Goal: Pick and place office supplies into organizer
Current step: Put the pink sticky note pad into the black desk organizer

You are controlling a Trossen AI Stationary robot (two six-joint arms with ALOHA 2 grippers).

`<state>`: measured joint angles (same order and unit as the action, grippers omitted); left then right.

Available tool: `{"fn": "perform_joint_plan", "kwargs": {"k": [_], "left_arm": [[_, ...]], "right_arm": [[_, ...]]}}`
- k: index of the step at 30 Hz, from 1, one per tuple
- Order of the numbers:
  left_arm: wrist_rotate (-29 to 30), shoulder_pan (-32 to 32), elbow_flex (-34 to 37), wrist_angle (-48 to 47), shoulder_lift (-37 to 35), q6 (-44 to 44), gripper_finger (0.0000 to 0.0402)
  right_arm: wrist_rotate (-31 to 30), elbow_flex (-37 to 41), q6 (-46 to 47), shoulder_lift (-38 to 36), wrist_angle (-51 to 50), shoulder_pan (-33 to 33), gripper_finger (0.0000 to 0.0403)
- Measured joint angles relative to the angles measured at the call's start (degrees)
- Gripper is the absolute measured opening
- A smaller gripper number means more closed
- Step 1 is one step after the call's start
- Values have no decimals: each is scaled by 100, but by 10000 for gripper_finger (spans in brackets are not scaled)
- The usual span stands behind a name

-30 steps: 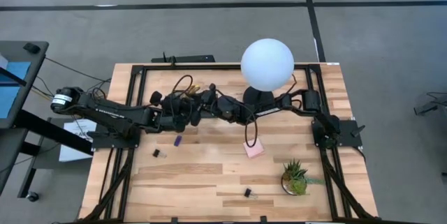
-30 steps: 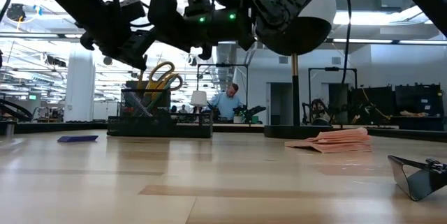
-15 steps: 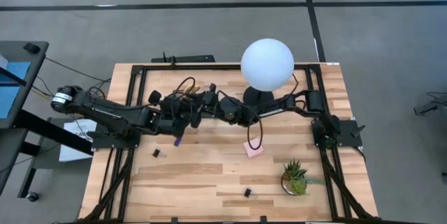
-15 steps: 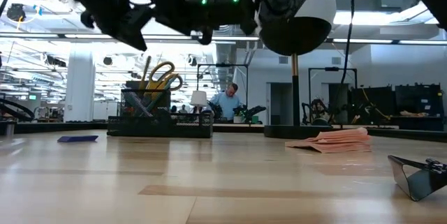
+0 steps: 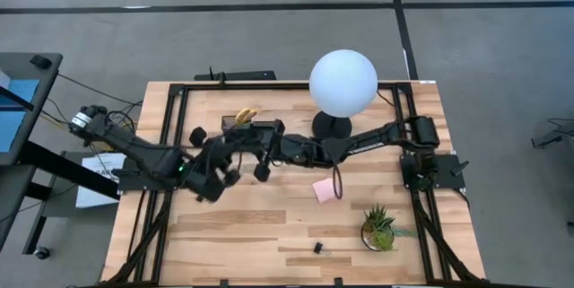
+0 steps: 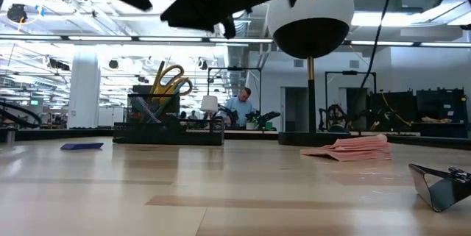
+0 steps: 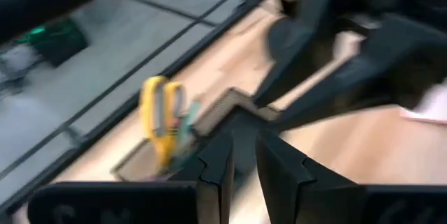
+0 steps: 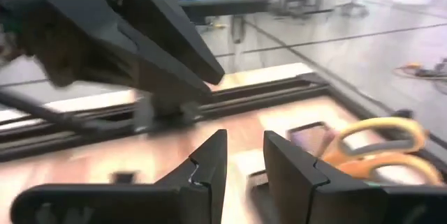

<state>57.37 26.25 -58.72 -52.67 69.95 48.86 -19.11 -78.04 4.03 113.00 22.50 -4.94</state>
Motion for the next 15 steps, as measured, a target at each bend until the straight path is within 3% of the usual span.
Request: {"fn": "perform_joint_plan", "kwargs": {"k": [4,6,11,15], "left_arm": [[108,827,-69,-282,0,565,55],[275,1230,-72,-876,0,1383,55],[341,2103,-12,-2723,155,4378,55],[265,2532,325,-2841,373,5150,55]], "right_arm": [[408,479,181,-410,43,-216,87],[523,818,203,-657,55,-300,87],[614,1948,499,-1407,747,-426,87],[1084,2940,514,-1700,1845,-650,87]]}}
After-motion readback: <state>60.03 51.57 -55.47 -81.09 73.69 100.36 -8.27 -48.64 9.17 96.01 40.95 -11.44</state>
